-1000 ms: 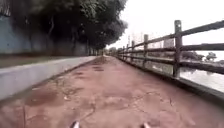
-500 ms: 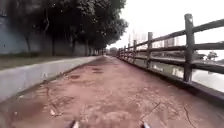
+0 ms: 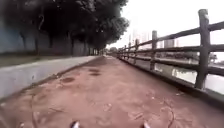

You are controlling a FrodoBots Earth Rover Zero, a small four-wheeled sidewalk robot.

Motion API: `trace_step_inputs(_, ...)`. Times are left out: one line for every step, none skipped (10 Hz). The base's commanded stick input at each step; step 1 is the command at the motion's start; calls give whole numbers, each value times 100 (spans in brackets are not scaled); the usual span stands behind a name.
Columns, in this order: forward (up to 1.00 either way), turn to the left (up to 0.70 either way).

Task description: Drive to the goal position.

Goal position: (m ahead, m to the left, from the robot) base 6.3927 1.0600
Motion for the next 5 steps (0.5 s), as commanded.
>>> trace_step_inputs(70, 0)
trace_step_inputs(70, 0)
trace_step_inputs(70, 0)
trace_step_inputs(70, 0)
trace_step_inputs(70, 0)
